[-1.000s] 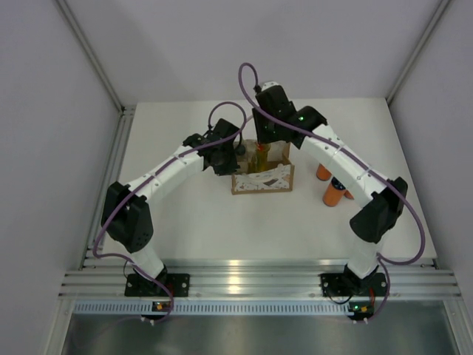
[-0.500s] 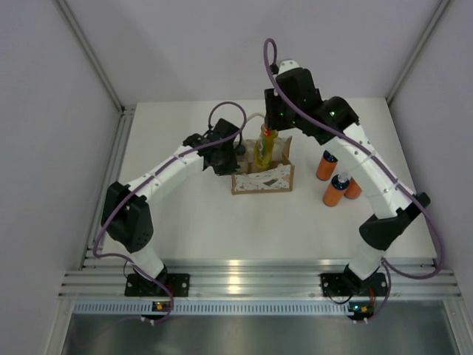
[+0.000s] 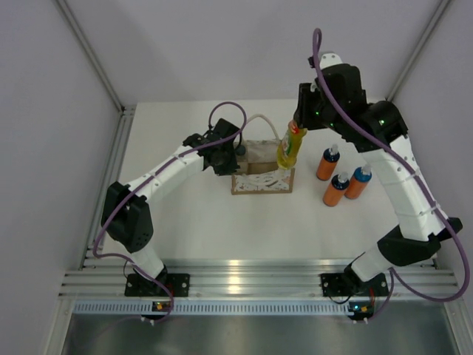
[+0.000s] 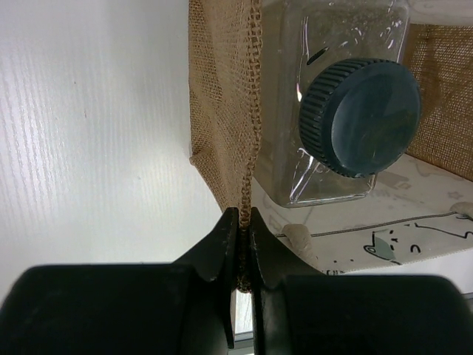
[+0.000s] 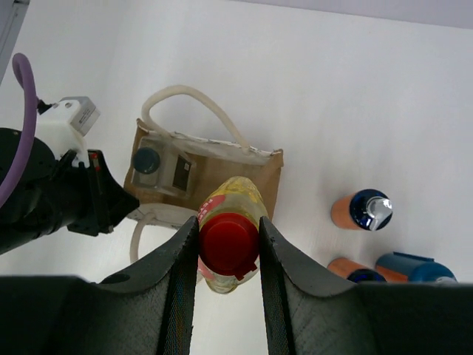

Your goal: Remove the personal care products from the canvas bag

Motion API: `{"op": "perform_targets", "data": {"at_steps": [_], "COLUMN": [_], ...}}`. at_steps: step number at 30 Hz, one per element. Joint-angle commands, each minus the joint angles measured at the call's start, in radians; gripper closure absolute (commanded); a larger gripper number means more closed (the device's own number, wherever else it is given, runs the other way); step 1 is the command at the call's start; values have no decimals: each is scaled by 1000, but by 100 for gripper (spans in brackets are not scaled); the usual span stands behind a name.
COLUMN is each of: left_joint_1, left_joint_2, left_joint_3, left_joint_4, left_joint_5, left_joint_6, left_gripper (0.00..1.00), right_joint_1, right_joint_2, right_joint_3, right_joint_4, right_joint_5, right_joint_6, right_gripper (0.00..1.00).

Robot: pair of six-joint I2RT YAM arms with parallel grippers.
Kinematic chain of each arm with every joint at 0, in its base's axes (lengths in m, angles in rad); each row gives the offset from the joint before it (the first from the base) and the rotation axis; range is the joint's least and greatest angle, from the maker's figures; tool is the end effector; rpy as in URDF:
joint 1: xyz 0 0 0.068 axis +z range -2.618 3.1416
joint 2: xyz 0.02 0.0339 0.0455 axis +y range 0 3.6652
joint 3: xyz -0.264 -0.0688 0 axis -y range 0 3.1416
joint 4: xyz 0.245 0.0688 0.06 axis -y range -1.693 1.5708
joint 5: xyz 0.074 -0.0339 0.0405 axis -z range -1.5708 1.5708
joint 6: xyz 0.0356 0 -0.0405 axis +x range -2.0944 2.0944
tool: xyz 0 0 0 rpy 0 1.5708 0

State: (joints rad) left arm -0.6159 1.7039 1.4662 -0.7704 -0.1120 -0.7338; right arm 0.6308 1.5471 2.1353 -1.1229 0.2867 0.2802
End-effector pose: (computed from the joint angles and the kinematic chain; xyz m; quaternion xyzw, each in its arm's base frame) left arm 0.3007 -0.2080 0.2833 -0.0720 0.9566 -0.1312 0.2500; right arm 0.2299 0.1554 0.5082 -0.0803 0.8590 0.1041 0.4947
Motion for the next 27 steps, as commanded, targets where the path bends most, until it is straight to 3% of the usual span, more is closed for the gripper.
{"op": "perform_targets", "data": {"at_steps": [1,7,12,27], "left_joint_1": [4,4,4,2], "left_joint_2": [-23,-27,-26,-50], "left_joint_3": [20,19,19,29], "left_joint_4": [-33,-35,-35,-35], "left_joint_5": [11,11,18,5], "left_joint_6": [11,11,10,27], "left_gripper": [93,93,93,91], "right_joint_1": [-55,-149,-236,-286], "right_joint_2": [-114,-165,-222,-349], "right_joint_3": [19,-96,-283,-790], "right_joint_4": [72,80,192,501], "right_joint_5": [42,25,-64,-96], "right_joint_6": [-3,-22,-33,-76], "right_gripper": [100,100,100,100]}}
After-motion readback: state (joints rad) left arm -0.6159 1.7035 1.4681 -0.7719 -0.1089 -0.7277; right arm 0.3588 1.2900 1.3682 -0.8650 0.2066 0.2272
